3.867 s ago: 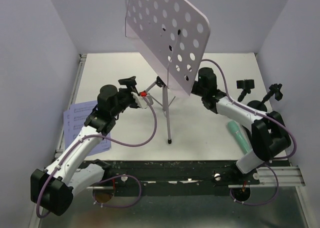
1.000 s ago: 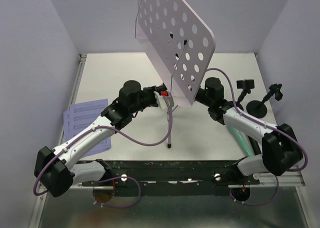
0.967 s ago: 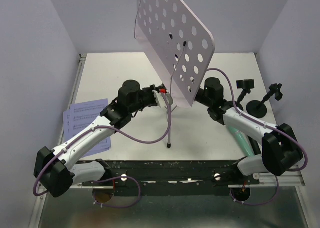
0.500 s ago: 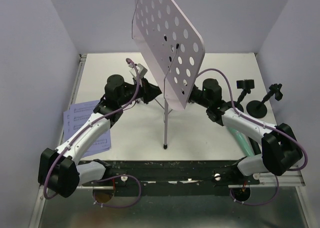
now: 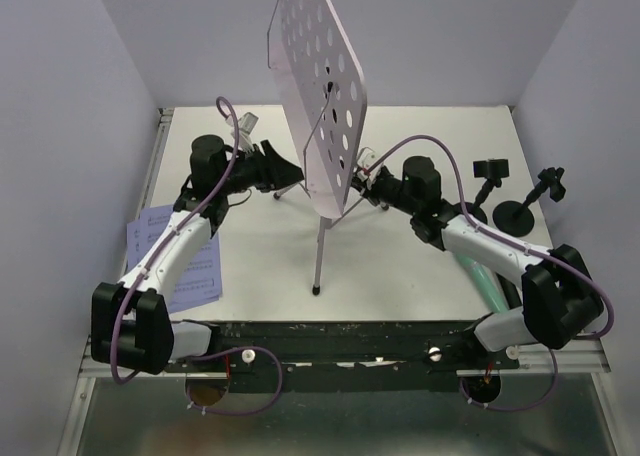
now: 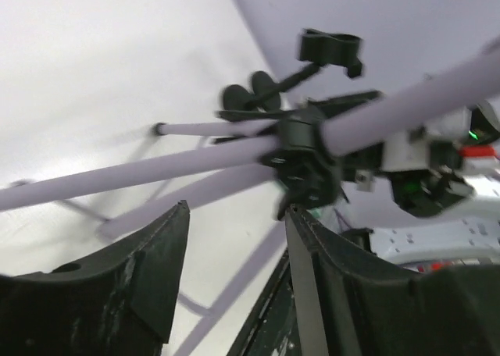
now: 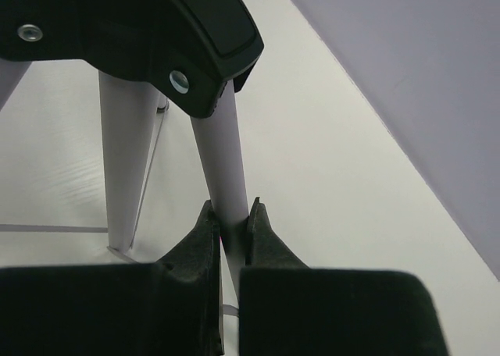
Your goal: Pack up the instrument practice props
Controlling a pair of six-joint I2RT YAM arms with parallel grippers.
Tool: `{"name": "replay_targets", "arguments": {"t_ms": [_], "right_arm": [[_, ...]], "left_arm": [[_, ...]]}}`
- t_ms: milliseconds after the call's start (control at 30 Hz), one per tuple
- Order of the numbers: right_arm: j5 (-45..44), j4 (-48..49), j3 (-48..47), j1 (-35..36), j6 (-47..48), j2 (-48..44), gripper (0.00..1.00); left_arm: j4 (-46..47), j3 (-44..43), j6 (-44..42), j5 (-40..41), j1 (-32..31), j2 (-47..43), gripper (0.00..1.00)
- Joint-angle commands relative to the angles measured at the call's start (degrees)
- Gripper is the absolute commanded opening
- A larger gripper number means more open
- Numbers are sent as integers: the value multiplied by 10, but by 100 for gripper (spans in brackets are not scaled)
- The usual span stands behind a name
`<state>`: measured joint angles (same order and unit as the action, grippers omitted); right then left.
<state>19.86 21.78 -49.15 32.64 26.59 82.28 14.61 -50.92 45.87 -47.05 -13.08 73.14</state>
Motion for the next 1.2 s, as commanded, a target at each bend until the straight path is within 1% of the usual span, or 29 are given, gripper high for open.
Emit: {"name": "replay_targets", "arguments": {"t_ms": [0, 33, 133, 267, 367, 467, 500, 567, 600, 700, 833, 933, 1167], "right_arm": [[-4, -135, 34, -12, -117, -9, 0], [-4, -142, 37, -12, -109, -12, 0], [-3, -136, 55, -13, -94, -24, 0], [23, -121, 73, -13, -82, -33, 0], [31, -133, 68, -13, -84, -32, 0], [31, -129, 67, -13, -83, -27, 0], [34, -129, 66, -13, -81, -26, 0], [39, -133, 61, -13, -80, -19, 0], [39, -134, 58, -13, -80, -16, 0], [37, -140, 49, -13, -81, -8, 0], [26, -133, 46, -13, -83, 5, 0], [29, -138, 37, -13, -89, 14, 0], [26, -147, 27, -13, -87, 20, 0]], "left_arm": [[-190, -96, -77, 56, 36, 3, 66], [-214, -116, -99, 41, 36, 2, 67], [-242, -141, -175, 0, 36, -1, 79], [-273, -131, -256, 13, 36, -17, 79], [-260, -110, -288, -1, 37, -33, 80], [-231, -96, -279, -24, 36, -35, 82], [-217, -91, -272, -31, 36, -35, 85], [-197, -92, -267, -50, 35, -32, 97], [-190, -92, -266, -57, 33, -30, 98], [-163, -83, -251, -63, 29, -32, 98], [-101, -67, -206, -68, 18, -24, 96], [-85, -76, -204, -78, 3, -6, 96], [-70, -95, -177, -31, -12, 32, 95]]}}
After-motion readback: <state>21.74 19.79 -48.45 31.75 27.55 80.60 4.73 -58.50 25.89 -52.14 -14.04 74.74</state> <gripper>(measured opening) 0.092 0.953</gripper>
